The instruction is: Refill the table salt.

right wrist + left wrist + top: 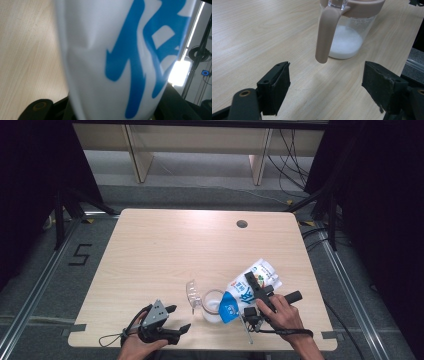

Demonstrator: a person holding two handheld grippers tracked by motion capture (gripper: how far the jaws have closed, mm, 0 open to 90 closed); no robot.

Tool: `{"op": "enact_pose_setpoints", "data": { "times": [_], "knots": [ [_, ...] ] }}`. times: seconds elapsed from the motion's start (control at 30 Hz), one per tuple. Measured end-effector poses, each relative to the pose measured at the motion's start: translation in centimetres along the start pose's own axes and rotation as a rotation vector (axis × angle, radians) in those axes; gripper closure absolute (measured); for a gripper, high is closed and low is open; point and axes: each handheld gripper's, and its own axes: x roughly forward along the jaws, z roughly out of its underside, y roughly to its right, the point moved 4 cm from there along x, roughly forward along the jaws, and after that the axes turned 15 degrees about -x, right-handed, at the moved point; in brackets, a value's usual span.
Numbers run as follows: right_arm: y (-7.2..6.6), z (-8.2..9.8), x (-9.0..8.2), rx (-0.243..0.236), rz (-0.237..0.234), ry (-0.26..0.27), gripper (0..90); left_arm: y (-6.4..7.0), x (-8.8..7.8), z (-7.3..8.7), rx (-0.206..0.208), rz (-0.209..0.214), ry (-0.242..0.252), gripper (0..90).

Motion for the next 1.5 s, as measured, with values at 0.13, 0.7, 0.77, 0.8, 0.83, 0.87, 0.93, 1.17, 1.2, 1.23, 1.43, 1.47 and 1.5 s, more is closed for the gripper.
{"op": "enact_pose_setpoints", "data": {
  "times": [0.13,0.7,0.77,0.8,0.83,0.87,0.93,1.17,1.2,1.23,1.43,1.47,1.5],
  "knots": [
    [0.17,0.02,0.00,-0.016,0.005,0.002,65.8,-0.01,0.00,0.00,0.001,0.000,0.000,21.7],
    [0.21,0.03,-0.01,-0.017,0.008,0.000,66.0,0.02,0.04,0.00,0.000,0.010,-0.002,21.7],
    [0.22,0.06,-0.02,-0.019,0.007,-0.001,66.2,0.06,0.05,0.04,-0.012,0.010,-0.002,21.8],
    [0.22,0.08,-0.02,-0.019,0.006,-0.001,66.2,0.06,0.05,0.04,-0.012,0.010,-0.002,21.7],
    [0.22,0.08,-0.02,-0.019,0.006,-0.002,66.2,0.01,0.02,0.01,-0.001,0.004,0.000,21.7],
    [0.22,0.07,-0.02,-0.020,0.006,-0.001,66.2,-0.04,-0.01,-0.03,0.012,0.002,-0.003,21.7],
    [0.23,0.05,-0.01,-0.020,0.007,0.000,66.2,-0.02,0.04,-0.02,0.005,0.010,-0.002,21.8],
    [0.70,-0.02,0.14,-0.072,0.031,0.018,66.3,-0.01,0.01,0.00,0.002,0.000,0.000,21.7],
    [0.71,-0.01,0.13,-0.071,0.033,0.017,66.3,-0.01,0.01,0.00,0.002,0.000,0.000,21.7],
    [0.47,0.00,0.08,-0.042,0.026,0.009,66.4,0.00,0.01,0.00,0.001,0.000,0.000,21.7],
    [0.57,-0.04,0.10,-0.060,0.025,0.013,66.7,-0.01,0.00,-0.01,0.002,0.000,0.000,21.7],
    [0.45,-0.01,0.02,-0.040,0.024,0.002,66.8,-0.03,0.00,-0.02,0.005,0.000,0.000,21.7],
    [0.47,-0.02,0.04,-0.039,0.024,0.002,67.0,-0.02,0.01,-0.01,0.003,0.002,0.000,21.7]
  ]
}}
